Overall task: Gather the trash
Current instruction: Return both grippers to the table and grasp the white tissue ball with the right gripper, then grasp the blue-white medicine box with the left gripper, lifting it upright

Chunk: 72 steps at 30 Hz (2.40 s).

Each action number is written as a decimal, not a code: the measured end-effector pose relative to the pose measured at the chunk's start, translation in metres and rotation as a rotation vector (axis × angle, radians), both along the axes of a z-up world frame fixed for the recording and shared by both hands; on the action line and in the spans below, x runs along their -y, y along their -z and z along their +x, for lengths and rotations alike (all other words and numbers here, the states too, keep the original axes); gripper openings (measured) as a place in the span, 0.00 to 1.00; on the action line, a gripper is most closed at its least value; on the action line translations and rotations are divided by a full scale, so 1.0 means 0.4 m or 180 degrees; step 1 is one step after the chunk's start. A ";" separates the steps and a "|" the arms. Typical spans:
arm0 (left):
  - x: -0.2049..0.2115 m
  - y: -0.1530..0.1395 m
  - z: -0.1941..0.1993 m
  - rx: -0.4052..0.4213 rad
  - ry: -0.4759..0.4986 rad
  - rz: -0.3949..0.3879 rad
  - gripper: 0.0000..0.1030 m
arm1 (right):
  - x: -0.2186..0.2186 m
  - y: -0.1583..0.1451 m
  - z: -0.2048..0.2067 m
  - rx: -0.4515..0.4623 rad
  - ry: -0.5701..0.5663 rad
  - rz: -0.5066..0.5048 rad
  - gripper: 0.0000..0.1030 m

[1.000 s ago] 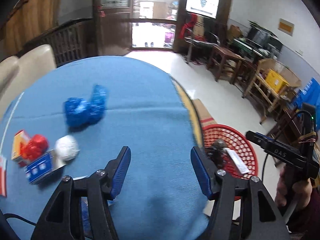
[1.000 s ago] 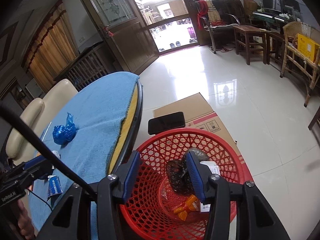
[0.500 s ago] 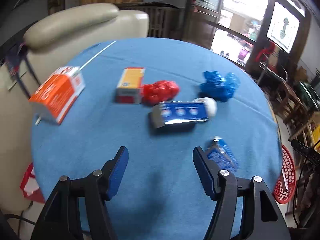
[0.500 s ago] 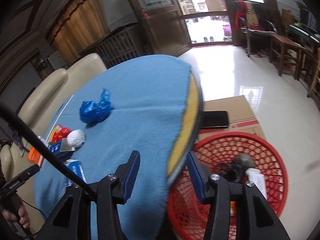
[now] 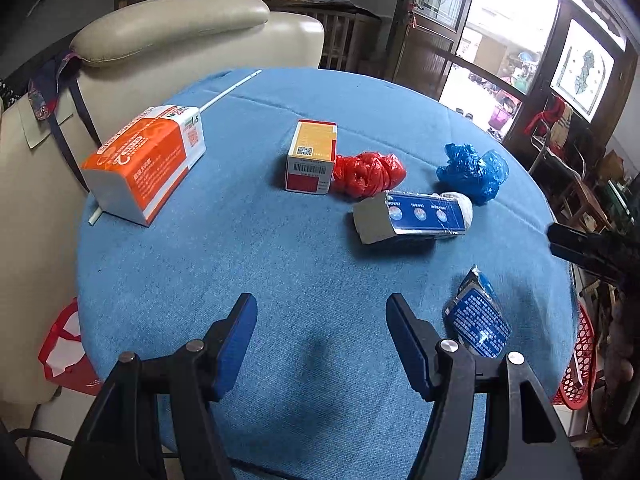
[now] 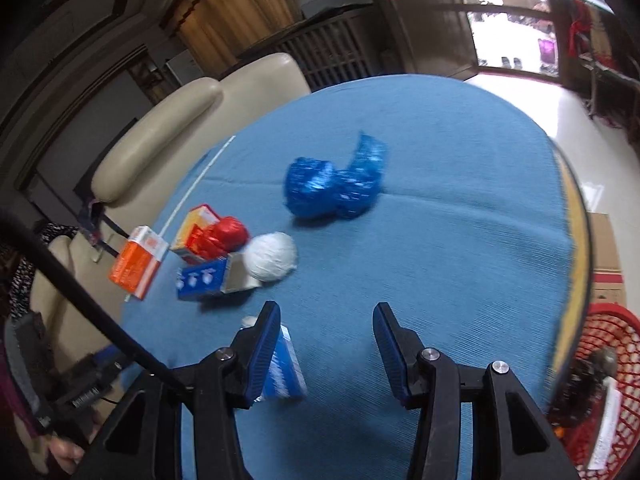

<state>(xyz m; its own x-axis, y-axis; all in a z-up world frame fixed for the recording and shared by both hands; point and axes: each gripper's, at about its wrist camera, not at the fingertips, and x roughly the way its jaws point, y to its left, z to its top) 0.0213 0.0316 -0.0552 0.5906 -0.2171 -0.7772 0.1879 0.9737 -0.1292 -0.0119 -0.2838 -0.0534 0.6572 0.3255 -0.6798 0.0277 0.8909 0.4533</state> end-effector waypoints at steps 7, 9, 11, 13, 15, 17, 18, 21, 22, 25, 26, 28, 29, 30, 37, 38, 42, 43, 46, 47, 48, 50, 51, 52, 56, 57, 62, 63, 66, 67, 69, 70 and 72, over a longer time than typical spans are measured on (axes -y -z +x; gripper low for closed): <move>-0.010 0.001 0.036 -0.0021 0.0063 -0.0028 0.66 | -0.086 0.035 0.177 -0.0341 -0.0192 0.0291 0.50; -0.005 -0.008 0.055 0.0003 0.0138 -0.0008 0.66 | -0.112 0.048 0.219 -0.0385 -0.0188 0.0251 0.50; 0.002 -0.016 0.073 0.0037 0.0220 0.0005 0.66 | -0.129 0.065 0.257 -0.0465 -0.0154 0.0239 0.48; 0.008 -0.020 0.093 0.0048 0.0298 -0.0034 0.67 | -0.139 0.084 0.287 -0.0559 -0.0117 0.0233 0.45; 0.016 -0.022 0.111 0.0044 0.0395 -0.0086 0.68 | -0.150 0.105 0.311 -0.0663 -0.0079 0.0173 0.44; 0.033 -0.020 0.129 0.0031 0.0489 -0.0091 0.69 | -0.152 0.110 0.318 -0.0640 -0.0094 0.0182 0.42; 0.043 -0.019 0.139 0.0017 0.0551 -0.0099 0.69 | -0.151 0.106 0.316 -0.0603 -0.0105 0.0155 0.41; 0.072 -0.013 0.165 -0.0054 0.0683 -0.0149 0.69 | -0.141 0.099 0.303 -0.0532 -0.0127 0.0128 0.37; 0.080 -0.012 0.173 -0.0073 0.0705 -0.0181 0.69 | -0.133 0.098 0.298 -0.0524 -0.0112 0.0154 0.35; 0.105 -0.009 0.198 -0.0148 0.0709 -0.0313 0.70 | -0.103 0.097 0.270 -0.0467 -0.0032 0.0237 0.35; 0.114 -0.007 0.206 -0.0194 0.0681 -0.0332 0.71 | -0.089 0.095 0.257 -0.0444 0.0004 0.0240 0.35; 0.136 -0.003 0.215 -0.0245 0.0672 -0.0393 0.71 | -0.064 0.090 0.233 -0.0406 0.0084 0.0205 0.35; 0.149 -0.003 0.217 -0.0248 0.0677 -0.0403 0.71 | -0.054 0.089 0.220 -0.0385 0.0108 0.0186 0.35; 0.162 -0.003 0.217 -0.0245 0.0683 -0.0400 0.71 | -0.042 0.086 0.205 -0.0352 0.0130 0.0164 0.35; 0.243 -0.022 0.222 0.0023 0.1097 0.0030 0.71 | 0.023 0.080 0.120 -0.0287 0.0193 0.0209 0.35; 0.248 -0.022 0.230 0.0018 0.1202 0.0079 0.71 | 0.032 0.083 0.108 -0.0297 0.0201 0.0226 0.35; 0.235 -0.015 0.265 -0.0174 0.1697 -0.0004 0.71 | 0.044 0.097 0.073 -0.0327 0.0217 0.0309 0.35; 0.233 -0.013 0.270 -0.0257 0.1819 -0.0047 0.71 | 0.049 0.098 0.064 -0.0336 0.0217 0.0321 0.35; 0.233 0.002 0.280 -0.0397 0.2086 -0.0041 0.71 | 0.057 0.103 0.045 -0.0357 0.0223 0.0365 0.35; 0.235 0.007 0.284 -0.0383 0.2103 0.0026 0.71 | 0.059 0.104 0.040 -0.0364 0.0219 0.0385 0.35; 0.237 0.012 0.287 -0.0376 0.2130 0.0071 0.71 | 0.061 0.106 0.035 -0.0370 0.0218 0.0405 0.35; 0.245 0.026 0.291 -0.0434 0.2251 0.0108 0.71 | 0.063 0.109 0.030 -0.0389 0.0214 0.0455 0.35; 0.248 0.032 0.287 -0.0449 0.2272 0.0142 0.71 | 0.065 0.111 0.024 -0.0394 0.0217 0.0472 0.35; 0.252 0.037 0.282 -0.0454 0.2278 0.0163 0.71 | 0.061 0.112 0.024 -0.0395 0.0220 0.0480 0.35; 0.268 0.036 0.218 -0.0424 0.2440 0.0029 0.71 | 0.053 0.102 0.017 -0.0362 0.0206 0.0418 0.35; 0.273 0.032 0.193 -0.0369 0.2498 0.0054 0.71 | 0.052 0.102 0.017 -0.0361 0.0212 0.0403 0.35; 0.253 0.017 0.152 -0.0271 0.2421 0.0179 0.71 | 0.054 0.101 0.018 -0.0359 0.0227 0.0405 0.35; 0.243 0.012 0.161 -0.0260 0.2335 0.0175 0.71 | 0.053 0.100 0.017 -0.0355 0.0226 0.0399 0.35; 0.220 0.006 0.193 -0.0276 0.2130 0.0138 0.71 | 0.053 0.103 0.019 -0.0367 0.0220 0.0412 0.35; 0.217 0.008 0.204 -0.0307 0.2108 0.0136 0.72 | 0.052 0.104 0.019 -0.0370 0.0218 0.0410 0.35; 0.225 0.020 0.213 -0.0391 0.2119 0.0137 0.72 | 0.050 0.105 0.018 -0.0372 0.0211 0.0410 0.35; 0.234 0.029 0.214 -0.0416 0.2144 0.0167 0.72 | 0.049 0.104 0.018 -0.0368 0.0206 0.0409 0.35; 0.253 0.043 0.205 -0.0431 0.2243 0.0244 0.72 | 0.051 0.100 0.016 -0.0352 0.0210 0.0386 0.35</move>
<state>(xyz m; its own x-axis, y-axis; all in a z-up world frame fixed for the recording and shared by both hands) 0.1033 -0.0695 -0.0722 0.2276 -0.4530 -0.8620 0.7617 0.6342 -0.1322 -0.0055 -0.3041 -0.0935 0.6032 0.3682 -0.7075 0.1400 0.8244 0.5484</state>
